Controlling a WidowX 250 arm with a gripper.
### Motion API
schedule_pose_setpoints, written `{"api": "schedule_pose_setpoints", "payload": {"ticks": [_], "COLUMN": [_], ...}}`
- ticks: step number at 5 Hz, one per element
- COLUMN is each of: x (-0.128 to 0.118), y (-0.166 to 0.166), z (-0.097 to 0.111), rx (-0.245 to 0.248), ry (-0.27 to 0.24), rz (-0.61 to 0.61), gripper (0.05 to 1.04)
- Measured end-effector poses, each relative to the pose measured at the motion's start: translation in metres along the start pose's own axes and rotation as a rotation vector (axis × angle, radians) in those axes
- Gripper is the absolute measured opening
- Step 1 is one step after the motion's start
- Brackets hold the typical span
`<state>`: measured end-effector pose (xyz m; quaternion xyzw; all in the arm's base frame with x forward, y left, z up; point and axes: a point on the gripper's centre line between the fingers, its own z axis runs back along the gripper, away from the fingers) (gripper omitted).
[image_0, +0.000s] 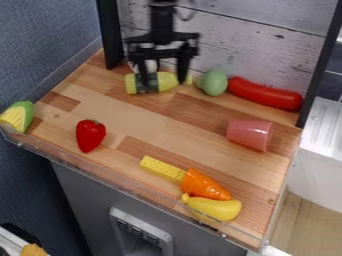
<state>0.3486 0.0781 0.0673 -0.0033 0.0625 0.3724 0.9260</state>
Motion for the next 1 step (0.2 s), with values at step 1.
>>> {"api": "schedule_pose_setpoints", "payload": {"ticks": [1], "x": [0.0326], "y": [0.0283], "z": [0.0039], "rx": [-0.017], "ry": [0.007], "rz": [0.156], "gripper": [1.002]}}
